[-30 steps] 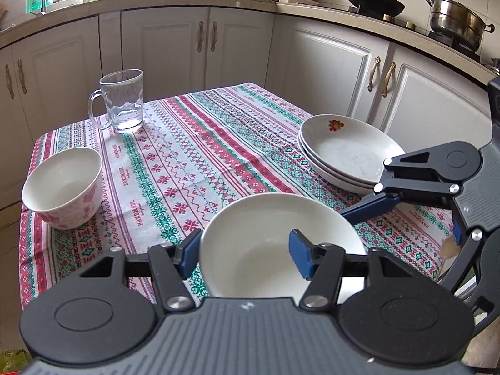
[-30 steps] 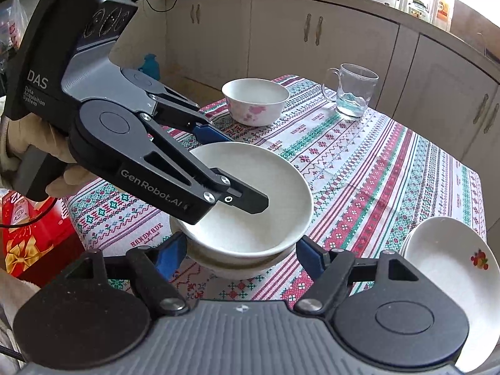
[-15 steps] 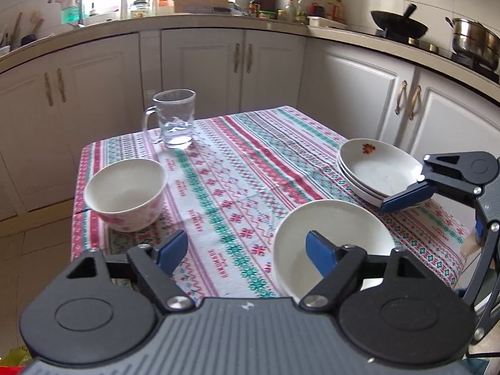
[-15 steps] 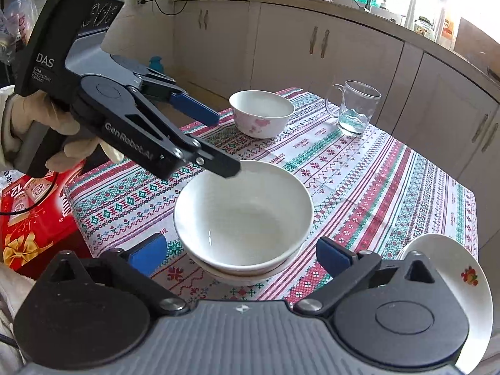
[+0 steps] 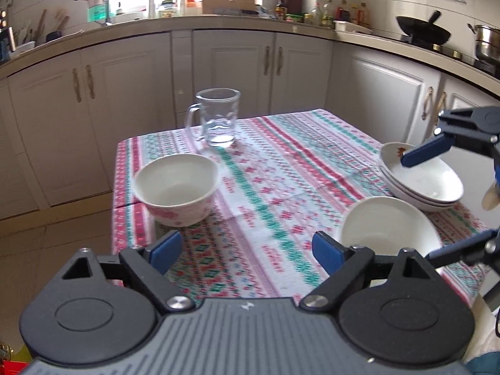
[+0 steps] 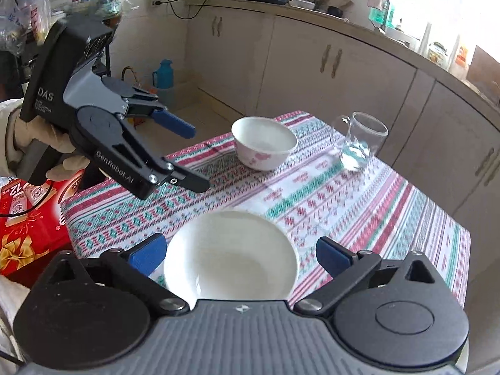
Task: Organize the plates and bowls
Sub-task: 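Grasp the rim of the remaining pink-flowered bowl with the left tool, then carry the pink-flowered bowl over the bowl stack with the left tool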
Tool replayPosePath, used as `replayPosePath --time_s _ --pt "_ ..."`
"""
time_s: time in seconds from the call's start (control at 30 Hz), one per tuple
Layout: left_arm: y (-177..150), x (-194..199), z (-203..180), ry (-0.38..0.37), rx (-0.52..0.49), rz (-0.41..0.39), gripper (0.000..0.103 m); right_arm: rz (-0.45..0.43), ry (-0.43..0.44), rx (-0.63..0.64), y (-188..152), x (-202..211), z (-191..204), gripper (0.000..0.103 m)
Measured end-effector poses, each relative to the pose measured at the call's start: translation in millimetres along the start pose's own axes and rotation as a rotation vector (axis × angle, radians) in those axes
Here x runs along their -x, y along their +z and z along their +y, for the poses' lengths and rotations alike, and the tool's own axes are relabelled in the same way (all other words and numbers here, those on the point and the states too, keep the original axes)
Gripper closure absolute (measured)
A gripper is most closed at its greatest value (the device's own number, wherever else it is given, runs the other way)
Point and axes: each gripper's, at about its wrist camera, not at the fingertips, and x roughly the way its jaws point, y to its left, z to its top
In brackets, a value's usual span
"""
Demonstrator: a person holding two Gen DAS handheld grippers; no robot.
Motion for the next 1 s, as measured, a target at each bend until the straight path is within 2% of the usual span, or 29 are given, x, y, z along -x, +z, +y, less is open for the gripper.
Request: replayPosePath --time_s 0.33,0.57,0.77,1.0 --pt "16.9 -34.3 56.6 0.055 0.075 0.014 0.013 0.016 0.018 0.103 45.6 -52.6 -15.5 0.000" --pt "31.6 -66.9 85.7 0.046 0.101 0.029 0.013 0.042 0.052 0.151 70.2 -99.5 -26.7 0.000" --pt "42.3 -95.5 100.5 0.008 0.124 0.043 0.015 0.057 0.081 0.160 83.5 -132.0 -38.1 0.000" --pt "44.7 -120.2 110.6 -0.031 0.157 0.066 0.032 0.066 0.112 0.165 90.8 -164.0 -45.3 0.000"
